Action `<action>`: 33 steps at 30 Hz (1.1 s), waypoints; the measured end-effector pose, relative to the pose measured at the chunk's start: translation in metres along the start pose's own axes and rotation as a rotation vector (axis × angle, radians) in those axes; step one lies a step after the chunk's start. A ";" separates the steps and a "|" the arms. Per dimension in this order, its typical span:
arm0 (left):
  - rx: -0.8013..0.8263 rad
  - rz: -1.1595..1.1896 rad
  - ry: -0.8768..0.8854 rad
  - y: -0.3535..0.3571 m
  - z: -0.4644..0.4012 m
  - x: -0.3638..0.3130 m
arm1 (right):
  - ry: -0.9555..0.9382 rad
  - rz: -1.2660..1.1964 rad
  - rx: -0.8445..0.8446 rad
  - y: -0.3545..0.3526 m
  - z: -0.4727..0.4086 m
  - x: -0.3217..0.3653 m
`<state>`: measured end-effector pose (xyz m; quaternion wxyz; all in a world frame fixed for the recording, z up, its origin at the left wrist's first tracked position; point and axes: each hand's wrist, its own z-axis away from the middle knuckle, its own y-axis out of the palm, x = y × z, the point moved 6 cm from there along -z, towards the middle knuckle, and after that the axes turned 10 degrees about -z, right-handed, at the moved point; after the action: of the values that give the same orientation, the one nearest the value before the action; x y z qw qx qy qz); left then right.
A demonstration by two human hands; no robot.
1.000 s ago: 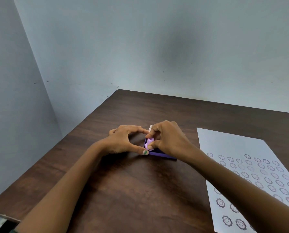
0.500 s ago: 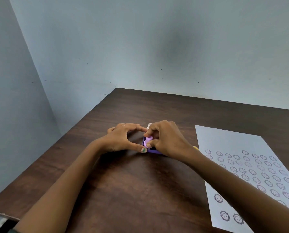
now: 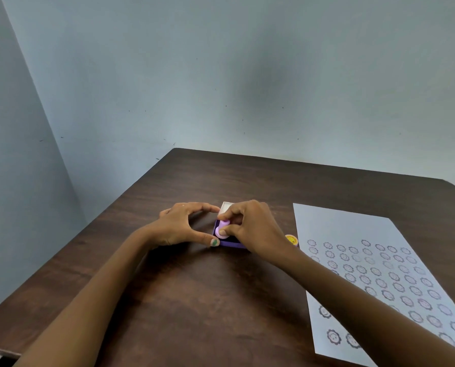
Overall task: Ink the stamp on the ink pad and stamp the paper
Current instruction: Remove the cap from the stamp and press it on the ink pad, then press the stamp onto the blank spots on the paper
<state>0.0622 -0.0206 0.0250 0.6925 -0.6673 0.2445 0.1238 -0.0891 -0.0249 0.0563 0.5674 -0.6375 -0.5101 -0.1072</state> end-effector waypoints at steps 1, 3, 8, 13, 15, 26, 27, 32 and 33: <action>0.003 0.003 -0.007 0.000 0.000 0.000 | 0.019 -0.053 -0.023 -0.006 0.000 -0.002; 0.014 0.017 -0.025 -0.001 0.000 0.001 | 0.094 -0.212 -0.113 -0.024 0.001 -0.012; 0.001 0.053 -0.036 0.001 -0.001 0.004 | 0.389 -1.107 -0.212 -0.059 0.016 -0.042; -0.077 0.085 -0.050 0.001 -0.005 0.009 | 0.549 -1.538 -0.244 -0.088 0.042 -0.067; -0.144 0.116 -0.058 0.001 -0.006 0.010 | 0.567 -1.606 -0.286 -0.102 0.053 -0.076; -0.556 -0.190 0.186 0.009 -0.010 -0.083 | 0.422 -1.591 -0.341 -0.174 0.086 -0.113; -0.538 -0.207 0.230 0.017 -0.011 -0.102 | 0.413 -1.591 -0.342 -0.178 0.087 -0.116; -0.257 -0.272 0.426 0.079 -0.030 -0.193 | 0.371 -1.571 -0.324 -0.189 0.088 -0.127; -0.205 -0.303 0.449 0.091 -0.036 -0.208 | 0.362 -1.561 -0.324 -0.192 0.088 -0.130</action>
<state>-0.1661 -0.0167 0.0512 0.5606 -0.7735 0.2754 -0.1077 -0.3354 -0.0513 0.0517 0.3039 -0.1456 -0.6858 -0.6450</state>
